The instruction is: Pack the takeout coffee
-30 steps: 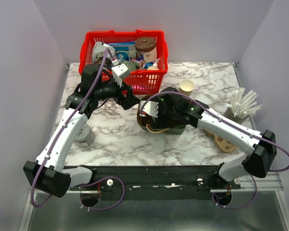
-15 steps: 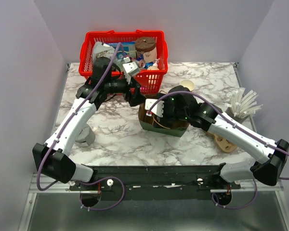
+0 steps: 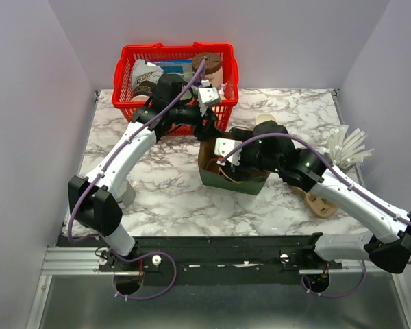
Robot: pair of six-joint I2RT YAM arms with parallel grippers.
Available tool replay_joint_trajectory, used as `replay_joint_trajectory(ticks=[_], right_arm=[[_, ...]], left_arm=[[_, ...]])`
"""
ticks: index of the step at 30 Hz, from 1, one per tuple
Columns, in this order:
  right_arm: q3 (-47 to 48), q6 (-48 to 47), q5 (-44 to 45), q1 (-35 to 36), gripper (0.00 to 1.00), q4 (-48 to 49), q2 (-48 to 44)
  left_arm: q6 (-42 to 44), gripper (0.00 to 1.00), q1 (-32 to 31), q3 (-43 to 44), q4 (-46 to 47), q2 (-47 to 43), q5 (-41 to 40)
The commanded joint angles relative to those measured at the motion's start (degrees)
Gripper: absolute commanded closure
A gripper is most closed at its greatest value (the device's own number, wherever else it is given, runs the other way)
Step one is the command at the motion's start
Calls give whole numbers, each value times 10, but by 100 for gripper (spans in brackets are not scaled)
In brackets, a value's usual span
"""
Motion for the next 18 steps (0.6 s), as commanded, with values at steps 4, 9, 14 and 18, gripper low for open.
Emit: replay_joint_trajectory(ticks=[4, 9, 14, 18], right_arm=[[31, -28, 39, -1, 2, 14, -32], [49, -59, 107, -3, 2, 55, -42], [70, -63, 171, -25, 2, 141, -40], [120, -55, 184, -62, 2, 167, -20]], left_arm=[[118, 70, -9, 37, -99, 8, 31], [118, 100, -23, 28, -126, -6, 36], [88, 100, -29, -6, -100, -56, 9], [84, 100, -30, -43, -76, -112, -54]])
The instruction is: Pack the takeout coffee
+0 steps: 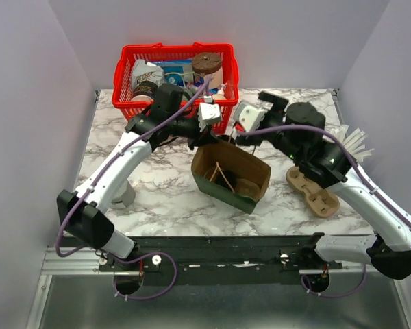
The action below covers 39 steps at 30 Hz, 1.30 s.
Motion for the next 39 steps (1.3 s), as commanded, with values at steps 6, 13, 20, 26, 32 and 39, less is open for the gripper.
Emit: replay_joint_trajectory(ticks=[6, 13, 20, 26, 32, 39], right_arm=[[68, 24, 42, -66, 2, 78, 30], [33, 54, 34, -67, 2, 78, 29], [25, 66, 30, -67, 2, 75, 24], [13, 83, -24, -67, 2, 31, 11], [24, 97, -252, -67, 16, -67, -44], [126, 17, -459, -60, 49, -247, -9]], left_arm=[[16, 100, -3, -139, 114, -194, -166], [48, 100, -4, -273, 136, -313, -200], [34, 100, -33, -342, 126, -408, -236], [37, 100, -69, -365, 96, -471, -264], [12, 100, -85, -356, 83, -467, -274], [-58, 100, -88, -331, 97, -420, -272]])
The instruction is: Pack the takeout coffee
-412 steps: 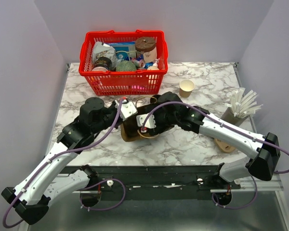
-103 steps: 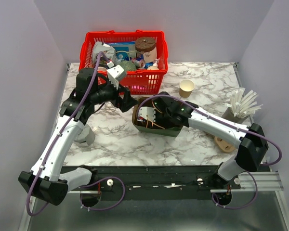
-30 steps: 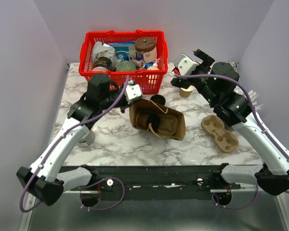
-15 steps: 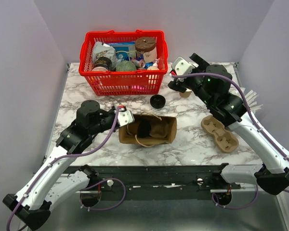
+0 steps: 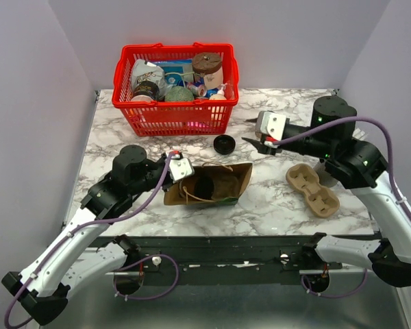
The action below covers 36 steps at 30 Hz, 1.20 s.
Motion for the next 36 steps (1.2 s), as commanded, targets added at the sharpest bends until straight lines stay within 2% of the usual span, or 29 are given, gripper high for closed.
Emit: replay_joint_trajectory(ticks=[1, 4, 9, 13, 14, 17, 19, 20, 22, 25, 28, 30, 33, 34, 36], right_arm=[[37, -65, -171, 6, 50, -151, 22], [44, -134, -201, 16, 51, -209, 57], [48, -215, -215, 19, 58, -232, 126], [59, -296, -216, 31, 62, -241, 142], [58, -287, -214, 36, 60, -226, 138], [33, -212, -159, 36, 45, -134, 119], [42, -169, -89, 36, 44, -82, 118], [61, -133, -71, 33, 39, -75, 130], [106, -113, -62, 29, 39, -88, 146], [184, -105, -112, 28, 39, -119, 157], [204, -119, -168, 34, 42, -144, 153], [197, -145, -181, 48, 49, -163, 148], [177, -185, -184, 82, 54, -201, 133], [156, -199, -174, 115, 60, -221, 116], [138, -197, -164, 124, 65, -223, 113]], left_arm=[[-66, 100, -4, 26, 11, 25, -9], [-90, 100, -4, 32, 23, 31, -8], [-97, 100, -4, 45, 14, 39, -4], [-113, 100, -4, 62, 8, 50, -16], [-114, 100, -5, 68, 4, 52, -18], [-125, 100, -4, 82, -9, 57, -38], [-129, 100, -4, 79, -7, 50, -48], [-128, 100, -3, 78, -8, 47, -56], [-128, 100, -3, 73, -6, 44, -70], [-131, 100, -2, 72, -4, 46, -85], [-133, 100, -2, 72, 5, 53, -83], [-139, 100, -2, 78, 0, 63, -82], [-149, 100, -2, 92, -10, 81, -80], [-163, 100, -2, 95, -5, 84, -77], [-177, 100, -2, 93, -2, 79, -78]])
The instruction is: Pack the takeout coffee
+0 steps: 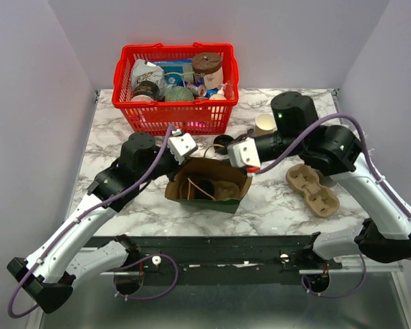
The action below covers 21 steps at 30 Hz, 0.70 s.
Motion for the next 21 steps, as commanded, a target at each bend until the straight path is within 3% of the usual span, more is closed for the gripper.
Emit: replay_joint_trajectory(ticks=[1, 8, 15, 18, 21], right_arm=[[-40, -27, -3, 34, 66, -52, -18], [-103, -39, 39, 70, 69, -33, -2], [-171, -53, 150, 107, 70, 12, 46], [-192, -76, 213, 125, 68, 29, 68], [-187, -76, 259, 139, 60, 40, 89]], left_arm=[[-41, 100, 0, 18, 10, -9, -12], [-43, 100, 1, 17, 2, -31, -5], [-50, 100, 1, 10, 5, -52, 6], [-57, 100, 1, 5, 6, -59, 9], [-61, 100, 1, -3, 9, -62, 14]])
